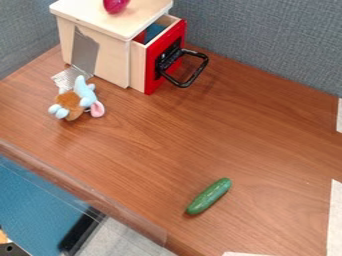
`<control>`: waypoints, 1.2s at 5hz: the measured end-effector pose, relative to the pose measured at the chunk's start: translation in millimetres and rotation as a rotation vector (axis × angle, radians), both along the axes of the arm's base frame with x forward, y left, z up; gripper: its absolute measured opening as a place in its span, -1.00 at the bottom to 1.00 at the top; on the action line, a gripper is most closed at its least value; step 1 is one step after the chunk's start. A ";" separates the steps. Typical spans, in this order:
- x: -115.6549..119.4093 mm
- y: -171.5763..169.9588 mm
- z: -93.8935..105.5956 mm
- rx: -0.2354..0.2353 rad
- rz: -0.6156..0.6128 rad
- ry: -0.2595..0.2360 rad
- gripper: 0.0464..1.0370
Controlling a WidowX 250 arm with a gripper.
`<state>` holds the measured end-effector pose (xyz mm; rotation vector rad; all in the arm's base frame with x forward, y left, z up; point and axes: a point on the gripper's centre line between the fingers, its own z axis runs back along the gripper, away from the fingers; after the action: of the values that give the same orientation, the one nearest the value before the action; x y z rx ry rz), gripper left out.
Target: Move the object to the right side of the table
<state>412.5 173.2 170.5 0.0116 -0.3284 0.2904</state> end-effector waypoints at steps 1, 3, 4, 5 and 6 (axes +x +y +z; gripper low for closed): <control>-0.8 -1.1 -20.9 -0.021 -0.003 0.048 0.94; -59.4 7.4 -30.4 -0.050 -0.048 0.095 0.94; -85.3 6.7 -31.9 -0.073 -0.059 0.106 0.94; -106.9 11.6 -56.0 -0.016 -0.009 0.189 0.94; -114.3 6.0 -83.4 0.039 -0.016 0.216 0.94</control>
<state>298.2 179.2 87.2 0.0783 -0.1192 0.2643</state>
